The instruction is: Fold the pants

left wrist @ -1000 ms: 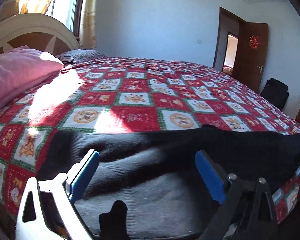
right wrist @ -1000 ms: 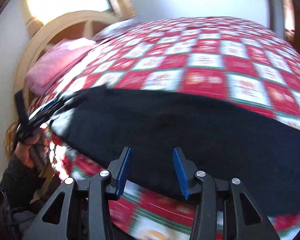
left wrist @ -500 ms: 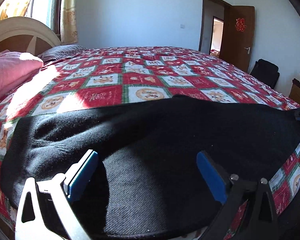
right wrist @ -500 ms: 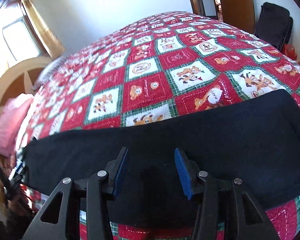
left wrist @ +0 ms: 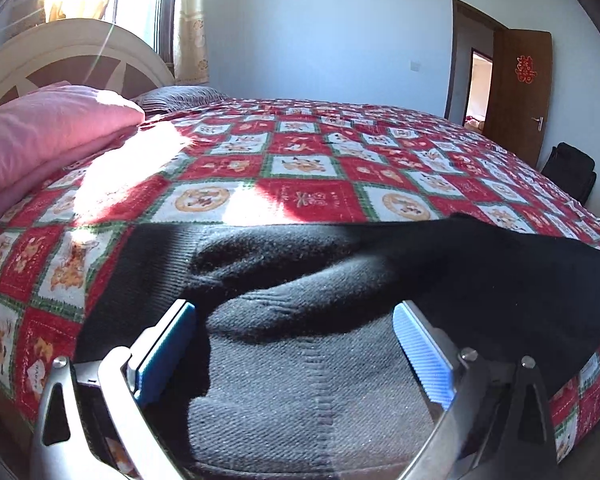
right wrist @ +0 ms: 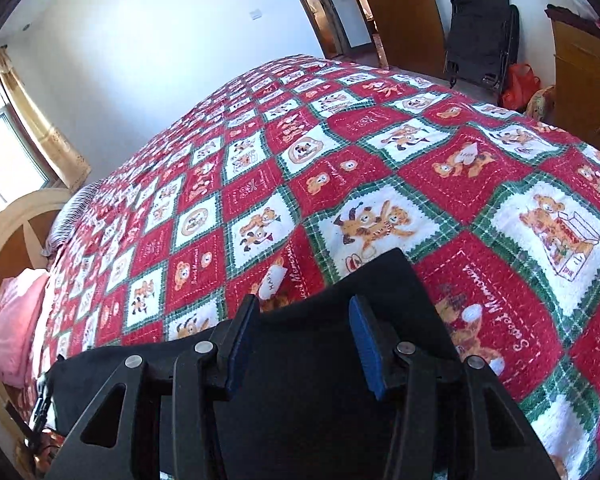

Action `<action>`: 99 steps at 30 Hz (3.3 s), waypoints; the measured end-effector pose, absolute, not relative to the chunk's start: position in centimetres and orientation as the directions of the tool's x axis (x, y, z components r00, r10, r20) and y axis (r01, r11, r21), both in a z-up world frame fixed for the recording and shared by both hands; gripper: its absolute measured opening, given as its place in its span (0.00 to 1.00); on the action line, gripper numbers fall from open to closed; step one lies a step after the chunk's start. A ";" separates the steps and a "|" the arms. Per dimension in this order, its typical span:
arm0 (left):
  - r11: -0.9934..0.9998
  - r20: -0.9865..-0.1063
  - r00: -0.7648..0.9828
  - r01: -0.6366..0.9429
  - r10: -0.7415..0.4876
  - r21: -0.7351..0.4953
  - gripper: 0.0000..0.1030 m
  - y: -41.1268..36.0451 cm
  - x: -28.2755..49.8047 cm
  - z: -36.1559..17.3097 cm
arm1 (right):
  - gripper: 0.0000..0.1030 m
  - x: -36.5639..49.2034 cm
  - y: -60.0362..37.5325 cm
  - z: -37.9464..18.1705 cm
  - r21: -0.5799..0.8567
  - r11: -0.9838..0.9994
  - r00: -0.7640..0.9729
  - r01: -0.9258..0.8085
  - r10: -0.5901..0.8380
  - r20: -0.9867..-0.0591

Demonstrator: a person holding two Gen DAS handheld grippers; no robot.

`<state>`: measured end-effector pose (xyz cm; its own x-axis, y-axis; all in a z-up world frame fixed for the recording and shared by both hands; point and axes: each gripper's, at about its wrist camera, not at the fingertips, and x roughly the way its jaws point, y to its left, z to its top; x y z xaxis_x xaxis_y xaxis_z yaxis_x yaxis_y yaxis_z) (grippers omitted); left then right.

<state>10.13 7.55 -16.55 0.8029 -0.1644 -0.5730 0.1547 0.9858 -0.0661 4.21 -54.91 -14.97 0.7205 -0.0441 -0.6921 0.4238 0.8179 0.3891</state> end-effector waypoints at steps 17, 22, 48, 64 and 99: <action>0.998 -0.571 0.819 0.065 -0.065 -0.020 1.00 9.2 10.3 -15.6 | 0.51 0.2 -53.1 -13.6 0.364 0.836 0.766 0.411 -0.101 -0.634; 0.999 -0.603 0.797 0.031 -0.037 -0.020 1.00 9.7 10.8 -16.7 | 0.59 0.2 -50.7 -14.1 0.337 0.873 0.762 0.352 -0.059 -0.644; 0.996 -0.566 0.820 0.074 -0.083 -0.039 1.00 7.5 9.6 -14.2 | 0.59 -4.4 -56.6 -12.0 0.337 0.794 0.777 0.507 -0.251 -0.578; 0.955 -0.603 0.750 0.285 -0.272 -0.076 1.00 0.0 7.8 -15.6 | 0.59 -2.1 -56.6 -14.3 0.391 0.813 0.735 0.432 -0.066 -0.675; 0.969 -0.577 0.783 0.242 -0.230 -0.058 1.00 1.0 7.7 -14.4 | 0.13 3.2 -44.2 -8.6 0.539 0.828 0.834 0.153 0.184 -0.520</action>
<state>7.72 1.03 -14.38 0.7833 -0.2303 -0.5774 0.2422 0.9685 -0.0578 3.18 -44.19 -8.58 0.8345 0.1835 -0.5196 0.1535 0.8282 0.5390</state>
